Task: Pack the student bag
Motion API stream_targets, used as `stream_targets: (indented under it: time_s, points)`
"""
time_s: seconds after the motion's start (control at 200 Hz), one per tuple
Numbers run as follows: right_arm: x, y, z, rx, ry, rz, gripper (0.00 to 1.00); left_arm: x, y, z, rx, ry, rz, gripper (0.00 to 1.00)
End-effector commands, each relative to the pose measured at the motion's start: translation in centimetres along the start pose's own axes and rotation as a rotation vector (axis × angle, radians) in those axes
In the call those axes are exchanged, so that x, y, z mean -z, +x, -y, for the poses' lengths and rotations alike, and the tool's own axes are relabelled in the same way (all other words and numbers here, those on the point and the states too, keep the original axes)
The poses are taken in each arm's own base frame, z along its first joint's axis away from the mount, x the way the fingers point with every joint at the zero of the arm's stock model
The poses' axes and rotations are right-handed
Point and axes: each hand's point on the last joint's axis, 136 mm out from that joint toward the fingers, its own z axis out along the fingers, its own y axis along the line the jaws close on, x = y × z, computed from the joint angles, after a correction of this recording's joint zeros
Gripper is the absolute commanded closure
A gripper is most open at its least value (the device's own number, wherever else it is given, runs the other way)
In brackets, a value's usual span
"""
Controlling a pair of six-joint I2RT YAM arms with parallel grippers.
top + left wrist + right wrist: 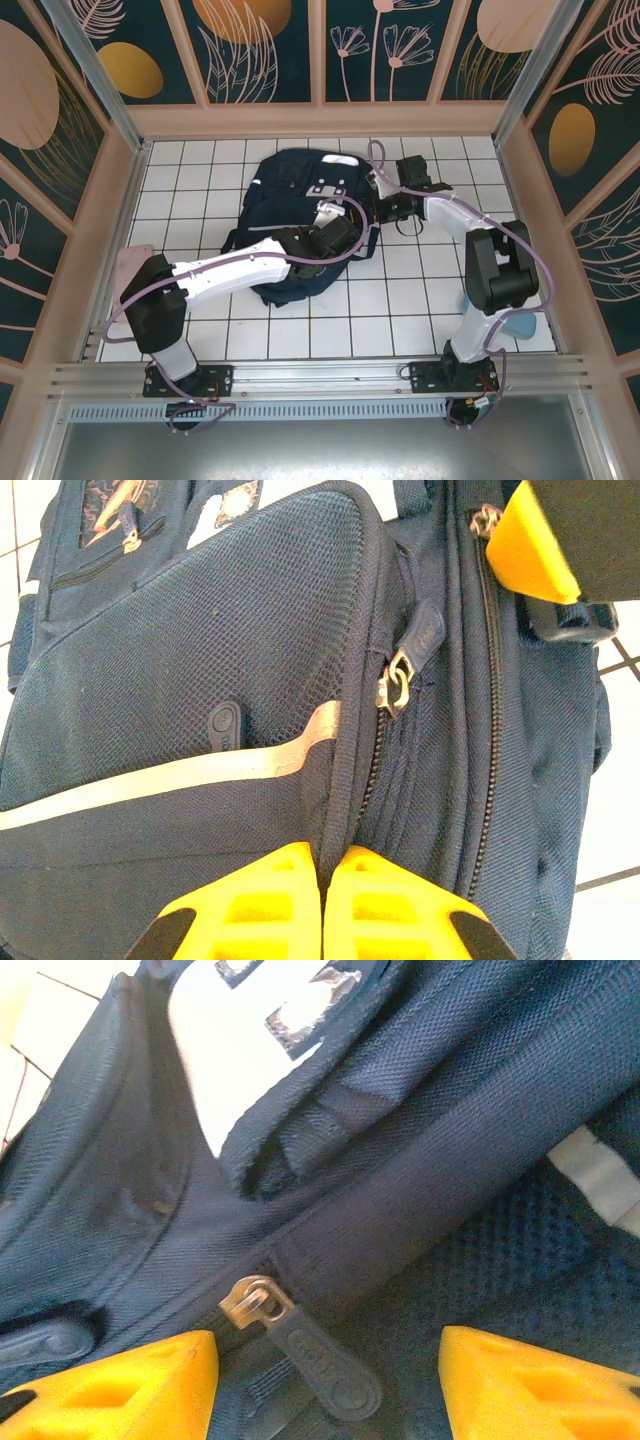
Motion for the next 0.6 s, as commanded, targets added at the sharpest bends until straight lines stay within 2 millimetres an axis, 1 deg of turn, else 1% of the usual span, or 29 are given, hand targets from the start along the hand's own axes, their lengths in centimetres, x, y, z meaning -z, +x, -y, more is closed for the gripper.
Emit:
stream_targets:
  time_s: [0.0,0.105,0.245,0.295,0.47,0.591]
  points:
    - [-0.3,-0.4,0.6,0.061,0.002,-0.015,0.39,1.2,-1.8,-2.9,0.078,-0.089,0.077,1.0]
    - [-0.5,-0.9,0.4,0.076,-0.026,-0.015,0.4,1.1,-1.9,-2.7,0.076,-0.083,0.075,1.0]
    - [-0.5,-1.2,-1.0,0.104,-0.105,-0.017,0.52,1.1,-2.0,-2.6,0.075,-0.083,0.079,1.0]
    - [-0.5,-1.0,-1.3,0.108,-0.122,-0.025,0.56,1.1,-2.0,-2.6,0.075,-0.084,0.079,1.0]
    - [-0.7,-0.1,-1.6,0.111,-0.155,-0.05,0.61,1.1,-2.2,-2.6,0.077,-0.082,0.082,1.0]
    - [-0.6,0.1,-1.5,0.106,-0.147,-0.055,0.71,1.1,-2.3,-2.6,0.077,-0.084,0.083,1.0]
